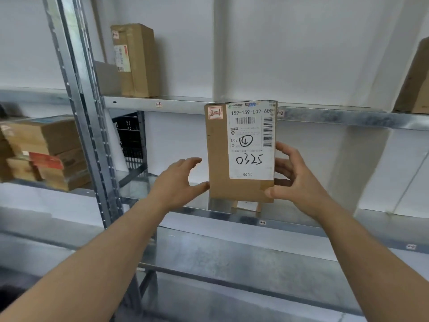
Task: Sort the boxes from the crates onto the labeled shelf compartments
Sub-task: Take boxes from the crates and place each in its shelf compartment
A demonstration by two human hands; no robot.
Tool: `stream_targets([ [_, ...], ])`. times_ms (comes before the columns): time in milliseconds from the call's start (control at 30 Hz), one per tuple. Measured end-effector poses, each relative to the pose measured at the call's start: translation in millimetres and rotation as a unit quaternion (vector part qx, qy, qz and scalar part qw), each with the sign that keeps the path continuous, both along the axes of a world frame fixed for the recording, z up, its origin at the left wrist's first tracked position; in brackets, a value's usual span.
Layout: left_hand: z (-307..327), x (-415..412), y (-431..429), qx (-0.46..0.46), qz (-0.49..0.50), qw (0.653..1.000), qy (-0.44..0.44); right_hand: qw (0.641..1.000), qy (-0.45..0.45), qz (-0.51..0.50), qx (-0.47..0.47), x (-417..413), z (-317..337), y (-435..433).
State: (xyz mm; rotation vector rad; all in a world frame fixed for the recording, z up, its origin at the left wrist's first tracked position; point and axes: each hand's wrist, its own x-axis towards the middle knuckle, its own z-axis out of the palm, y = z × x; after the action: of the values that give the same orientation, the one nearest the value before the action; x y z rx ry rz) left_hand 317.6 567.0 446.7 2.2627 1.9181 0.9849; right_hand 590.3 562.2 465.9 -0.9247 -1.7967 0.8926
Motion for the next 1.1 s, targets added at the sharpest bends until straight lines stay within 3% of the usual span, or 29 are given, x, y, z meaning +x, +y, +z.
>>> stream_targets([
  [567, -44.1, -246.3, 49.9, -0.065, 0.098, 0.993, 0.031, 0.998, -0.032, 0.012, -0.050, -245.1, -47.8, 83.3],
  [800, -76.8, -292.4, 94.1, -0.092, 0.082, 0.987, 0.105, 0.997, -0.042, -0.027, -0.064, -302.0, -83.7, 118.9],
  [1100, -117.9, -305.2, 159.3, -0.185, 0.058, 0.981, 0.033, 0.992, -0.074, -0.052, -0.089, -333.2, -123.1, 198.6],
])
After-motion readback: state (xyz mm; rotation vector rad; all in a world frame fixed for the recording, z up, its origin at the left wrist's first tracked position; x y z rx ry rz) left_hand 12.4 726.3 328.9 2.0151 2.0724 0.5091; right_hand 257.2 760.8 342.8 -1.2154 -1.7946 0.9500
